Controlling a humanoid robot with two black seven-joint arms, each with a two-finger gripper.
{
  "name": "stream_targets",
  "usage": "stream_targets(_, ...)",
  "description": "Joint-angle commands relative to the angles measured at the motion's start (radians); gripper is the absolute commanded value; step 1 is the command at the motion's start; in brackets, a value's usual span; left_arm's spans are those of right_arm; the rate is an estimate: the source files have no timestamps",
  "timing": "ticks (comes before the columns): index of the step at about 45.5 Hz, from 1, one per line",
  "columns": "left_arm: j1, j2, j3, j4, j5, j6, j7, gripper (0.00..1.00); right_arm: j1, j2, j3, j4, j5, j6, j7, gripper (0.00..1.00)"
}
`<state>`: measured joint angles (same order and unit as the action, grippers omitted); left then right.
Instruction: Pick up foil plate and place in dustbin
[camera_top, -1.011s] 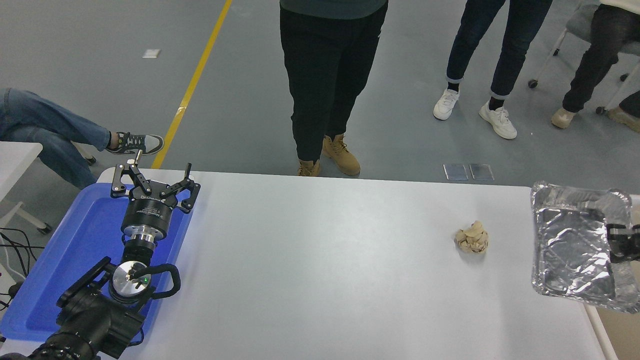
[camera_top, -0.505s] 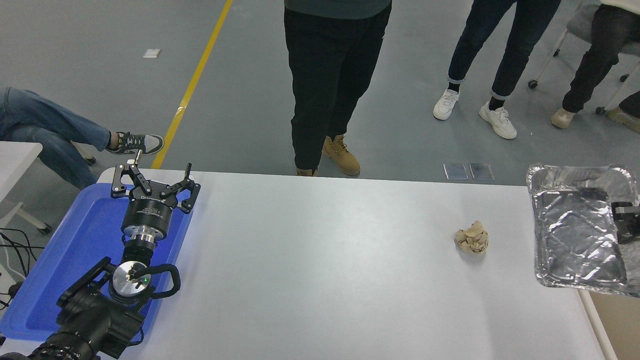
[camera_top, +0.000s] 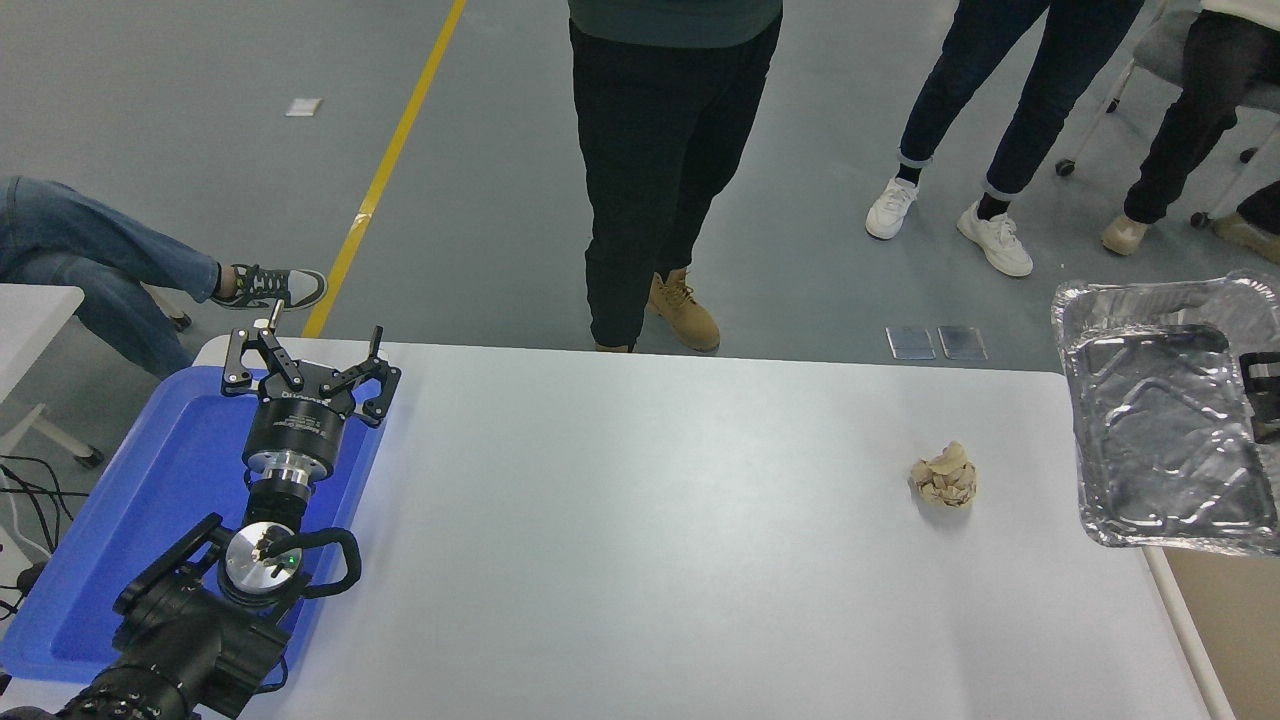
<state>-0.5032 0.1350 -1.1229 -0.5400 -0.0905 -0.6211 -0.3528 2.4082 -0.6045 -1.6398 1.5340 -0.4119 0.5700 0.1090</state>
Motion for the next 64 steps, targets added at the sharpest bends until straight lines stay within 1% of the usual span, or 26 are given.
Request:
stream_targets(1, 0.0, 0.0, 0.0, 0.0, 0.0, 0.0, 0.0, 1.0, 0.043, 0.023, -0.017, 0.015, 0.015, 0.008, 0.0, 0.0)
stream_targets(15, 0.0, 0.0, 0.0, 0.0, 0.0, 0.001, 0.0, 1.0, 0.117, 0.022, -0.041, 0.046, 0.01, 0.048, 0.0, 0.0)
stream_targets(25, 0.0, 0.0, 0.0, 0.0, 0.0, 0.001, 0.0, 1.0, 0.123, 0.015, -0.044, 0.046, 0.004, 0.05, 0.0, 0.0)
stream_targets(37, 0.0, 0.0, 0.0, 0.0, 0.0, 0.001, 0.0, 1.0, 0.121, -0.018, -0.043, 0.032, -0.005, 0.045, -0.005, 0.0)
stream_targets(45, 0.0, 0.0, 0.0, 0.0, 0.0, 0.001, 0.0, 1.0, 0.114, -0.122, -0.041, -0.028, -0.087, 0.047, -0.009, 0.0)
stream_targets(54, 0.0, 0.0, 0.0, 0.0, 0.0, 0.001, -0.002, 1.0, 0.101, -0.256, -0.04, -0.156, -0.166, 0.06, -0.008, 0.0)
stream_targets(64, 0.0, 0.0, 0.0, 0.0, 0.0, 0.001, -0.003, 1.0, 0.031, -0.408, 0.009, -0.339, -0.315, 0.093, -0.006, 0.0)
